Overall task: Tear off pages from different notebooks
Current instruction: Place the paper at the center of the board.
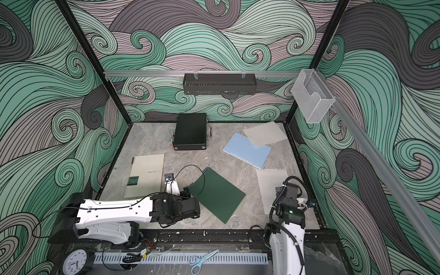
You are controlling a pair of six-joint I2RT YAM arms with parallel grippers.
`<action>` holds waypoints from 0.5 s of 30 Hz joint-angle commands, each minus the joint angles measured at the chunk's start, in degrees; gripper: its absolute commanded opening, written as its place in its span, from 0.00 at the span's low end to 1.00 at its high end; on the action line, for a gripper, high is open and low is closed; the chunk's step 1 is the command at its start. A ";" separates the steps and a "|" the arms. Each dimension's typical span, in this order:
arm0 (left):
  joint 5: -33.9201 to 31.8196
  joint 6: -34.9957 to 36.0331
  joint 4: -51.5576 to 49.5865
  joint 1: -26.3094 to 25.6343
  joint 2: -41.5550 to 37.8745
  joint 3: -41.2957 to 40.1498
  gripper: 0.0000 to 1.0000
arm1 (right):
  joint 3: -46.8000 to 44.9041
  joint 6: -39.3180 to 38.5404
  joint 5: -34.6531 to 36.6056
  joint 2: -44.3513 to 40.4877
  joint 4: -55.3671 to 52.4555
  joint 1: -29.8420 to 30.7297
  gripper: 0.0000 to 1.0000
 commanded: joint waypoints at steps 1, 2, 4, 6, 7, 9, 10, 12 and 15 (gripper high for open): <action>0.97 -0.59 -2.67 0.83 0.58 1.81 0.73 | 3.75 -1.86 1.81 2.84 -5.57 -0.41 0.99; 1.21 -0.61 -2.58 0.88 0.58 1.76 0.73 | 5.14 -3.05 2.02 3.82 -5.89 -0.34 0.99; 1.62 -0.59 -1.90 1.50 0.59 1.49 0.73 | 7.99 -7.78 1.56 5.20 -5.50 -0.39 0.99; 2.82 0.73 -0.52 2.43 0.86 1.46 0.73 | 9.76 -14.73 -1.07 5.77 -2.02 -0.24 0.99; 3.67 1.64 0.55 2.92 1.01 1.36 0.73 | 10.02 -18.69 -3.86 5.99 0.52 -0.24 0.99; 5.43 3.06 2.32 4.19 1.43 1.04 0.73 | 9.83 -23.81 -10.28 5.88 5.56 0.03 0.99; 6.09 3.41 3.01 4.79 1.62 0.73 0.73 | 9.17 -25.26 -13.43 5.70 8.07 0.81 0.99; 7.73 4.45 4.68 6.15 2.13 0.38 0.73 | 8.33 -26.32 -15.26 5.37 11.62 4.34 0.99; 10.38 6.15 7.63 7.76 2.72 -0.45 0.73 | 8.84 -27.29 -11.14 6.45 14.74 13.58 0.99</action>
